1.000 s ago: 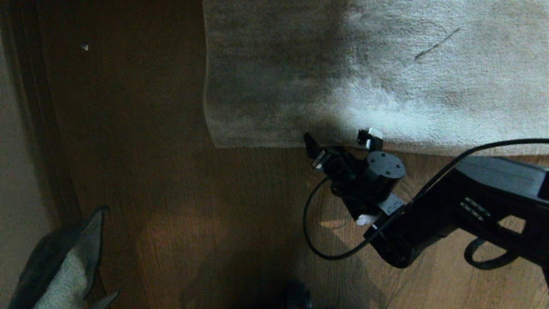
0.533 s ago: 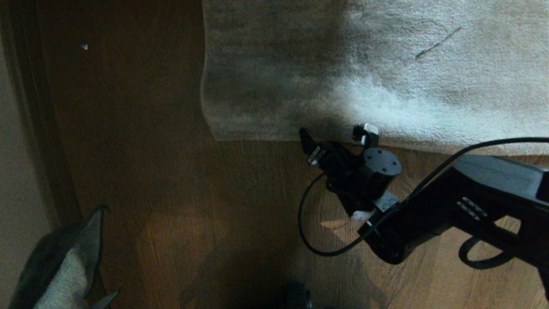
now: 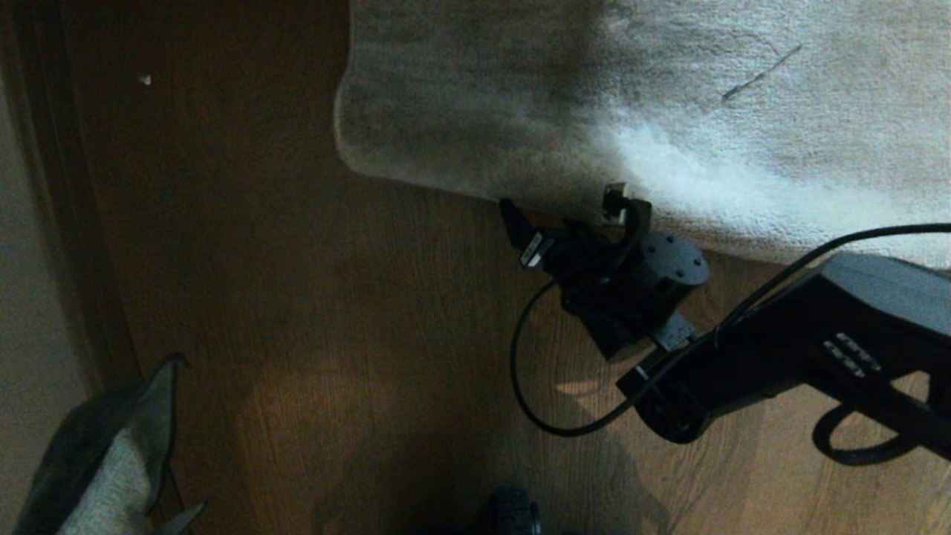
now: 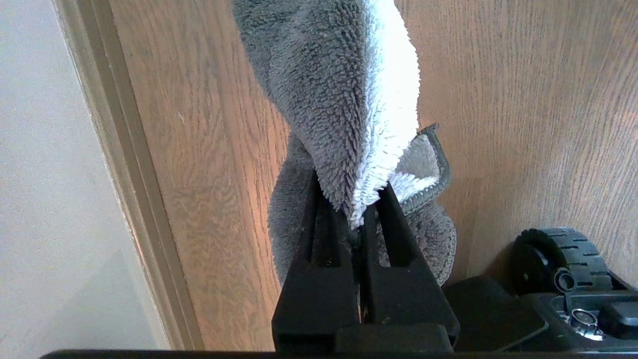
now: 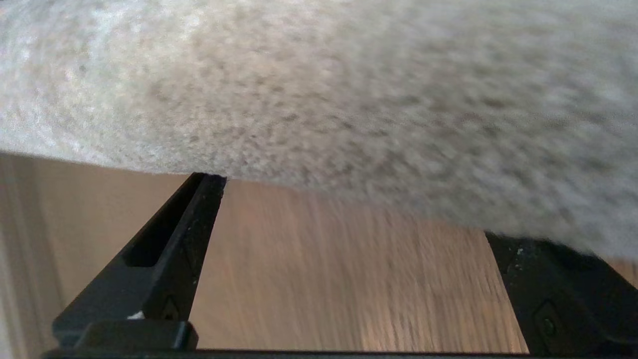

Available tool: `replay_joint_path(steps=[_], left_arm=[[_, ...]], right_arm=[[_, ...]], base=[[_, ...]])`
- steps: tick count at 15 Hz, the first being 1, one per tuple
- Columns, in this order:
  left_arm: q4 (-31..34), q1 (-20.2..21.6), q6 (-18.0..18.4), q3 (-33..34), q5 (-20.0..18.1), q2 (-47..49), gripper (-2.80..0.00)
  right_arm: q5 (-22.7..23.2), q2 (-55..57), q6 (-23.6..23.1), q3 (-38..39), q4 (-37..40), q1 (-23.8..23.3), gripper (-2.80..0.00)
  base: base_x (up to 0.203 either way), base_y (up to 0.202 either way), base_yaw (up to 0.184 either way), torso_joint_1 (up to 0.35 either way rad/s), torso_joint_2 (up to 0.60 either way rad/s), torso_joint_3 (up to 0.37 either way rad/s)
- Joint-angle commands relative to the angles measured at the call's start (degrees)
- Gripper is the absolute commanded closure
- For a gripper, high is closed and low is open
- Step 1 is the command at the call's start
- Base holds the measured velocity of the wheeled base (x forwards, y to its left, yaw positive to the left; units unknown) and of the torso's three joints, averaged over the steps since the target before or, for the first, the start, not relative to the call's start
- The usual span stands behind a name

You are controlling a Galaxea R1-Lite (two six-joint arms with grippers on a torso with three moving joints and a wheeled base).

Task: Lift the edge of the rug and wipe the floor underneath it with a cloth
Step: Lift up the carpet

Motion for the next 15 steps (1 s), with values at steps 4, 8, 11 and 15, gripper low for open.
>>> replay_joint_path(steps=[4,8,11,15], left_arm=[[0.0,0.0,0.0,0.0,0.0,0.0,0.00],[0.0,0.0,0.0,0.0,0.0,0.0,0.00],[0.0,0.0,0.0,0.0,0.0,0.0,0.00],[0.0,0.0,0.0,0.0,0.0,0.0,0.00]], right_arm=[[1.1,-5.5,-2.3,2.9,-2.8,0.0,-2.80],[1.0,-8.0,-3.6,8.8,-2.8,-3.1,-2.80],[1.8,-9.3,-5.6,9.6,-2.8,-8.7,-2.80],[2.8,-10.7,-6.4,10.0,-2.8,-14.1,-2.80]], base=[[0.000,0.000,0.000,0.000,0.00,0.000],[0.000,0.000,0.000,0.000,0.00,0.000],[0.000,0.000,0.000,0.000,0.00,0.000],[0.000,0.000,0.000,0.000,0.00,0.000]])
